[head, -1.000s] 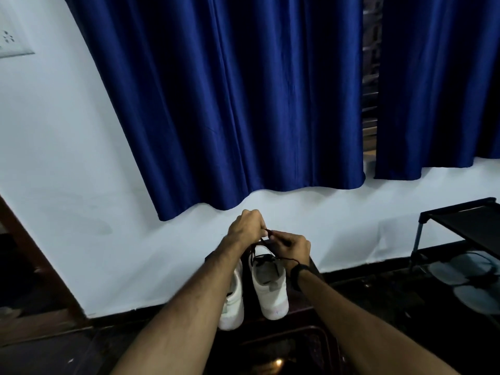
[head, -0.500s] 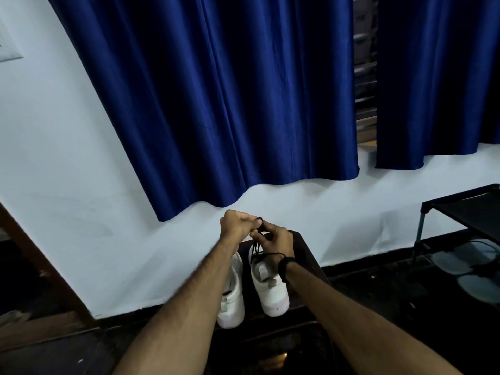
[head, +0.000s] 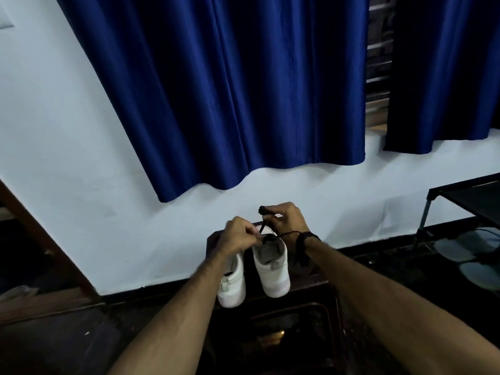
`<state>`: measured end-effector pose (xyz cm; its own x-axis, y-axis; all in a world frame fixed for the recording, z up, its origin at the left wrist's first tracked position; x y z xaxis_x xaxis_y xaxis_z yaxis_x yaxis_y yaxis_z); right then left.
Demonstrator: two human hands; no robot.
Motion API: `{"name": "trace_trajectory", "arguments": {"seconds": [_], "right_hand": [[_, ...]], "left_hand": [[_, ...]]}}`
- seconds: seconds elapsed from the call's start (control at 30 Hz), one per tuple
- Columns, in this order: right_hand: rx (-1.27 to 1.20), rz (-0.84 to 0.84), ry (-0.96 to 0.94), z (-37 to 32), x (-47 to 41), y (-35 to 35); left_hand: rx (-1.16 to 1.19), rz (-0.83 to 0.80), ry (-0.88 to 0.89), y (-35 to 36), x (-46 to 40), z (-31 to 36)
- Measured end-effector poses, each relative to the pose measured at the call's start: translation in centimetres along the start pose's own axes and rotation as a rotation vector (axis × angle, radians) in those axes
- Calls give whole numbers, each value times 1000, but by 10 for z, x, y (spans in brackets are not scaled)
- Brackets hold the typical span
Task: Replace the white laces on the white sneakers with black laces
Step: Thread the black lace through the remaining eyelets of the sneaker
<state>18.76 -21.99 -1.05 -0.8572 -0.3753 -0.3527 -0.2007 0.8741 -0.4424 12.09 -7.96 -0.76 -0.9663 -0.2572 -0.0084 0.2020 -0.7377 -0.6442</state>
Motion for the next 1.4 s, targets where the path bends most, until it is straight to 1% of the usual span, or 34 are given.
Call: {"name": "trace_trajectory", "arguments": {"seconds": [0.07,0.1,0.17,0.23,0.27,0.37,0.5,0.6,0.67,0.73,0.8,0.87,0.9,1.0,1.07,1.17,1.2,1.3,1.4], "right_hand": [[-121,-72,53,4,1,-2],[-208,-118,85,6,4,0],[-386,-175,130,10,10,5],[-568,-190,172,16,16,9],[-631,-188,190,18,17,10],[-659,-156,233,24,16,12],[-582,-129,254,23,15,13],[-482,-128,257,28,16,15],[-345,-151,233,29,18,11],[-148,-234,144,24,22,4],[105,-336,14,17,25,1],[345,-345,-104,11,27,-1],[382,-337,-114,10,28,-2],[357,-329,-65,12,32,-7],[428,-408,-63,18,35,-4],[669,-586,-120,7,42,5],[731,-608,-134,-1,43,6],[979,-579,-213,-23,43,13],[1114,-645,-120,-20,45,29]], "left_hand": [[-172,-85,45,18,6,1],[-249,-93,53,26,8,1],[-414,-39,84,36,8,-1],[-610,35,169,41,8,-1],[-706,45,206,43,8,0],[-871,40,230,48,10,3],[-930,76,218,55,14,9],[-940,92,233,57,14,8],[-955,108,284,58,16,7],[-905,122,310,59,18,3],[-797,161,295,58,20,-5],[-712,197,275,57,24,-9],[-692,201,274,58,26,-10],[-665,203,276,55,31,-8],[-612,192,259,50,29,-8],[-554,159,214,50,25,-9],[-525,157,196,49,24,-10],[-395,132,152,43,21,-10],[-272,77,101,32,21,-6]]}}
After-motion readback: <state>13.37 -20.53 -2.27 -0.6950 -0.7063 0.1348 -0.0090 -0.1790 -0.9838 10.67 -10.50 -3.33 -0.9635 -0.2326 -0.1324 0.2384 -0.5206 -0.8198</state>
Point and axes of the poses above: each hand's wrist, its own x-axis away from the middle knuckle, its own y-axis out of the palm, z = x × y, the point moved 5 cm from there along -x, towards the middle knuckle, and after that the axes turned 9 degrees about x, right-handed, at the moved point
